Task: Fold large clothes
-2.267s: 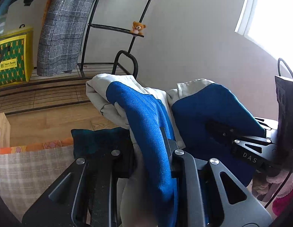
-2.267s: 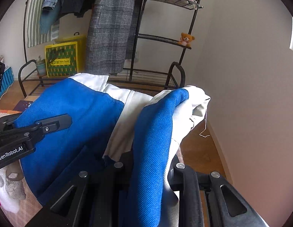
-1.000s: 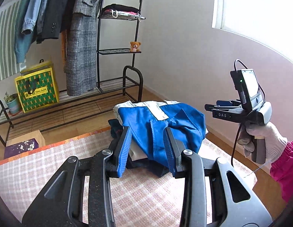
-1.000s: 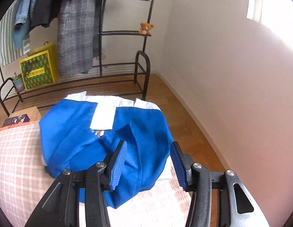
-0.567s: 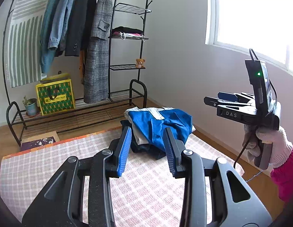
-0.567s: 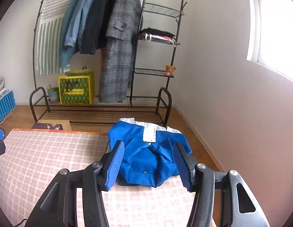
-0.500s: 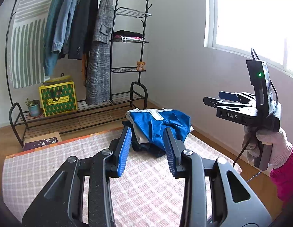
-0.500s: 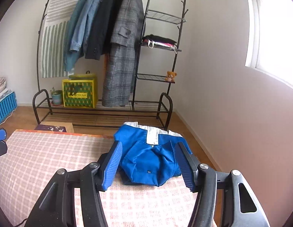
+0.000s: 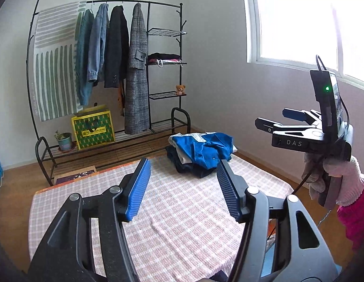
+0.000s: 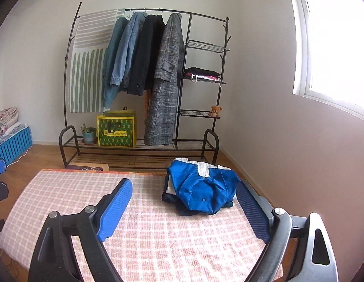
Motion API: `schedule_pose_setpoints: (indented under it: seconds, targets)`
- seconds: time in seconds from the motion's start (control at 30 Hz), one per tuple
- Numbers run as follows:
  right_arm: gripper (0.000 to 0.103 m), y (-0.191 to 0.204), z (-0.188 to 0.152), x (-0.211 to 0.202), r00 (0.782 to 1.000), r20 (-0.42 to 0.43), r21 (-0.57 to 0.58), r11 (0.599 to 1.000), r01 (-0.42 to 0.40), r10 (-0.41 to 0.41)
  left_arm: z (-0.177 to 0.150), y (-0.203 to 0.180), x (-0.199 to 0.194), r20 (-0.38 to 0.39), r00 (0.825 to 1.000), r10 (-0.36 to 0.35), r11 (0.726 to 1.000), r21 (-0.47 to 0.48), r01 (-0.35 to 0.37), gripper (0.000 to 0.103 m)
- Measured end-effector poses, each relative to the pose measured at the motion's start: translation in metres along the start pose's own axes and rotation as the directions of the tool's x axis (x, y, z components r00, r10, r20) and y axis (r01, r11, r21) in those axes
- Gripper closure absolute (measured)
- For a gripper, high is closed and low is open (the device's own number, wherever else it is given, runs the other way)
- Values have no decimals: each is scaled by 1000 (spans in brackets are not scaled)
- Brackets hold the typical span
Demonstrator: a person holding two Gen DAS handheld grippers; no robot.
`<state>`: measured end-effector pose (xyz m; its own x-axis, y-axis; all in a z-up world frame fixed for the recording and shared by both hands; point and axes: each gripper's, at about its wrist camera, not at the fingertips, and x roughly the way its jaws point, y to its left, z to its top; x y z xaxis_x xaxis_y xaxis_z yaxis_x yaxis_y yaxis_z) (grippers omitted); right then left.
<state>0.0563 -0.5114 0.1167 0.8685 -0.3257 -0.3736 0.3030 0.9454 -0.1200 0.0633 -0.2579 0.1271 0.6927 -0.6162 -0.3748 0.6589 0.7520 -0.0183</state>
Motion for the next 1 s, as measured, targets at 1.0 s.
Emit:
schedule_pose_setpoints:
  seconds: [1.0]
  targets:
    - [0,42,-53,-35,995,12,53,994,98,-99,-60,34,-3,-89,992,88,986,-133,-99,0]
